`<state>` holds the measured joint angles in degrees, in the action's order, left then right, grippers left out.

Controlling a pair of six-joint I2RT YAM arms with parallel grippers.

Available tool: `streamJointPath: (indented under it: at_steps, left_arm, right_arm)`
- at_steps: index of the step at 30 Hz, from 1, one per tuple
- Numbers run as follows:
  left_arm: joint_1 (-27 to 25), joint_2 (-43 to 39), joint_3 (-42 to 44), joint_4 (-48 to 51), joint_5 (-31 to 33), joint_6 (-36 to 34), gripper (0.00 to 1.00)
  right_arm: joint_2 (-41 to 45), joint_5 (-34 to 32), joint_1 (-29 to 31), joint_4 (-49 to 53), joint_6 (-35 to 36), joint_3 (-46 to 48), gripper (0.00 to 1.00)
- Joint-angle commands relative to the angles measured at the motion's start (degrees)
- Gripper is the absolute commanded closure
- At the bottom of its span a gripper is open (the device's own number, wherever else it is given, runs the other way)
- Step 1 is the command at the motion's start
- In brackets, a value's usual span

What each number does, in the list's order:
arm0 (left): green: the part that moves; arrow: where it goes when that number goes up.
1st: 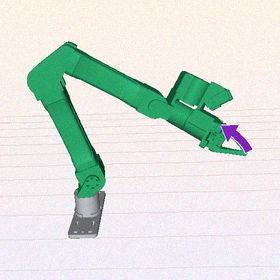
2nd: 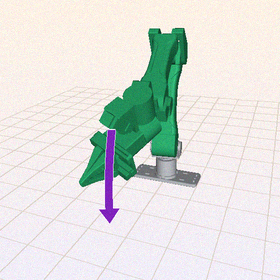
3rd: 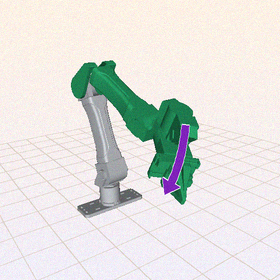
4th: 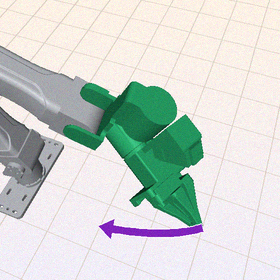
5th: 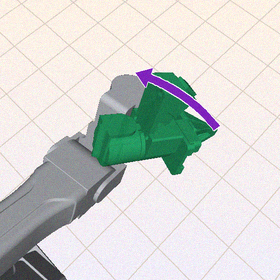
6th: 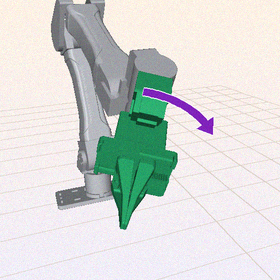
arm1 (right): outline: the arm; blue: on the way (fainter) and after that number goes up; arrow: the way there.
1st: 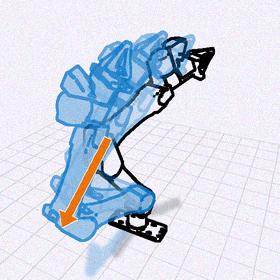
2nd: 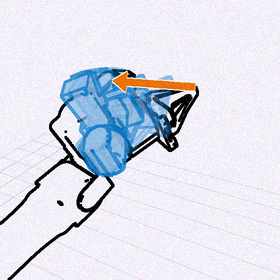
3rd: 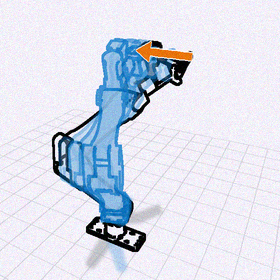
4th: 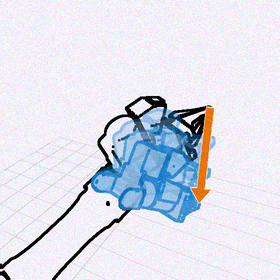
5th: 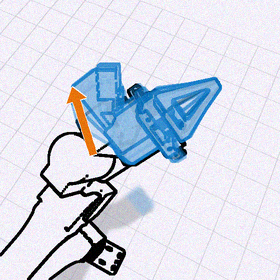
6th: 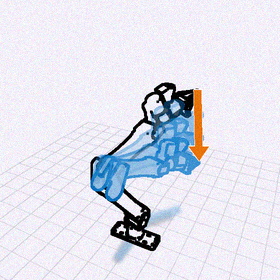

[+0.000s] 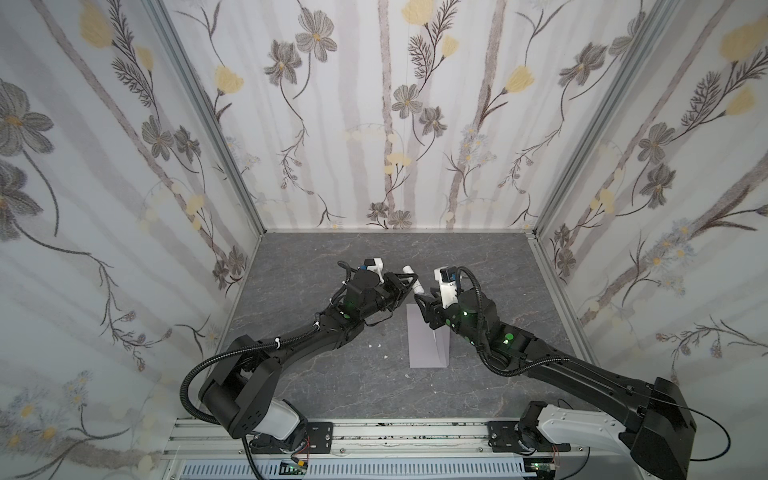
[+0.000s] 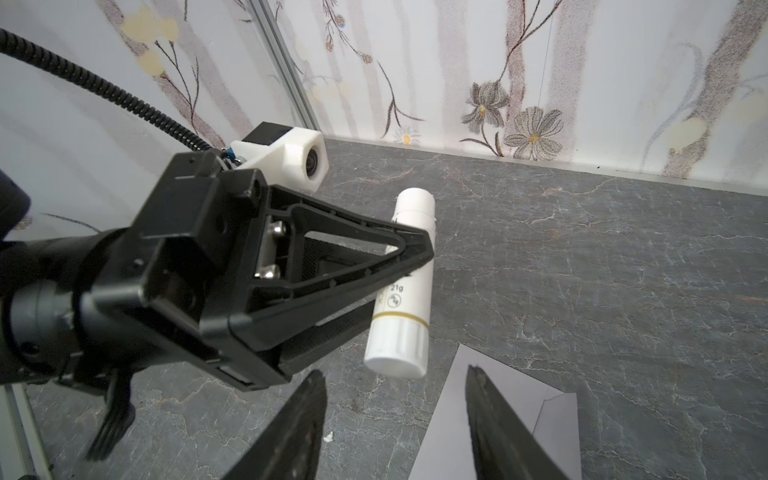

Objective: Place the letter into the envelope and seal it

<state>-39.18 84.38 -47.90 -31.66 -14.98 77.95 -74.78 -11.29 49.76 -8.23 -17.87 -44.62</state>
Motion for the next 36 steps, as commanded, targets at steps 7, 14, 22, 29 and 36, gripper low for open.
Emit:
streamJointPath:
  at_steps: [7,14,22,29,36]
  left_arm:
    - [-0.21,-0.97,-0.62,-1.83,-0.29,-0.03,1.00]
    - [-0.39,-0.75,-0.47,-1.91,-0.66,0.05,1.00]
    - [-0.74,-0.88,0.39,-2.48,-0.38,0.39,1.00]
    - [-1.01,-1.08,1.16,-4.06,-0.15,0.72,1.00]
    - [-1.86,-1.17,3.05,-7.35,0.70,1.21,1.00]
  right_arm:
    - [-3.17,-2.07,0.08,-1.69,1.39,-1.78,0.50]
    - [-3.26,-2.26,0.07,-2.92,1.30,-2.12,0.64]
    - [-3.70,0.77,-0.01,-4.03,-0.87,-2.66,0.78]
    - [-3.53,4.33,-0.12,-6.00,-4.72,-2.29,0.79]
    - [-2.88,8.08,-1.29,-7.68,-10.09,-2.19,0.80]
